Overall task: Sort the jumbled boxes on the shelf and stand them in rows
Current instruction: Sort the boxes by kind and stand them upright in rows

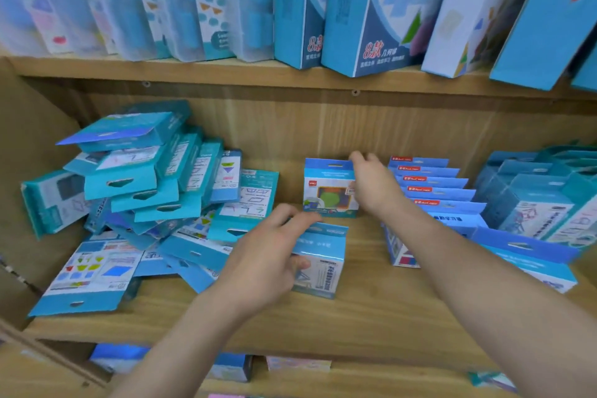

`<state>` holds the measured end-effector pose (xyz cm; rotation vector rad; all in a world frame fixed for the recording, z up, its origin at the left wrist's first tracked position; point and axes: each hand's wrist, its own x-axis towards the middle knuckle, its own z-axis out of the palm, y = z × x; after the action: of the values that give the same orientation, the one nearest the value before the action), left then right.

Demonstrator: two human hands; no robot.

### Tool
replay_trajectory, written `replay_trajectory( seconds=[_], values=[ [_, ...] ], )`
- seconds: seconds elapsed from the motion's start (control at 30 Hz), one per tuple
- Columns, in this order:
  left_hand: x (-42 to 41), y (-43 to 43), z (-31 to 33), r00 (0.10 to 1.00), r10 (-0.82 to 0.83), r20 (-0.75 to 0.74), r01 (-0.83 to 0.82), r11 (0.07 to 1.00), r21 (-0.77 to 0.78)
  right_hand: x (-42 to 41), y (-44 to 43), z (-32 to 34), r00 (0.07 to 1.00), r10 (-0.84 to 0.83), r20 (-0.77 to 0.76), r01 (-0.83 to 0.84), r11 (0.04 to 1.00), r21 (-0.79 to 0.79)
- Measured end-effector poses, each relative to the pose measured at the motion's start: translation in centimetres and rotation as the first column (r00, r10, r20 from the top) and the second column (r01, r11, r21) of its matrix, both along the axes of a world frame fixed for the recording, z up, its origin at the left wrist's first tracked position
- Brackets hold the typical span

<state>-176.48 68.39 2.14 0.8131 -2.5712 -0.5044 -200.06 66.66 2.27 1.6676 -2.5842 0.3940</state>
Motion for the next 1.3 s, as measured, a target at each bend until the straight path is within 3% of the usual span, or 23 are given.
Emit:
replay_trajectory(
  seconds=[0.3,0.47,0.57,0.67,0.73,0.9,1.03,1.13,1.3],
  values=[
    [-1.0,-0.6,-0.4,0.997,0.028,-0.067,-0.022,0.996,0.081,-0.6,0.3,1.1,0.976,-0.085,-0.199,0.083,0.996,-0.022],
    [-1.2,-0.3,-1.3,0.976,0.108,-0.186,-0.074,0.981,0.18,-2.3,7.2,4.1,0.995,-0.074,0.064,0.081,0.991,-0.105],
    [-1.7,0.4,-2.4,0.942,0.185,-0.281,-0.091,0.944,0.317,-4.3,14.2,5.5,0.973,-0.13,0.191,0.121,0.991,0.057],
    [-2.5,1.1,-3.9,0.914,0.201,-0.353,-0.017,0.887,0.462,-6.2,19.3,5.0,0.956,-0.253,0.15,0.193,0.926,0.325],
    [-3.0,1.6,-5.0,0.924,0.178,-0.339,0.01,0.874,0.487,-7.2,21.1,3.8,0.95,-0.297,0.099,0.237,0.888,0.393],
    [-3.4,2.5,-5.8,0.936,0.146,-0.32,0.023,0.882,0.471,-7.8,22.8,2.2,0.967,-0.242,-0.084,0.255,0.932,0.258],
    [-2.8,2.6,-5.4,0.962,0.082,-0.262,0.047,0.891,0.451,-6.9,23.8,2.5,0.961,-0.218,-0.17,0.259,0.927,0.272],
    [-1.9,2.9,-4.4,0.963,0.064,-0.263,0.065,0.888,0.456,-5.6,24.1,3.3,0.974,-0.186,-0.128,0.213,0.944,0.251],
    [-0.3,2.7,-4.2,0.972,0.036,-0.23,0.077,0.883,0.464,-2.0,21.2,6.6,0.993,-0.115,0.007,0.114,0.99,0.079]
  ],
)
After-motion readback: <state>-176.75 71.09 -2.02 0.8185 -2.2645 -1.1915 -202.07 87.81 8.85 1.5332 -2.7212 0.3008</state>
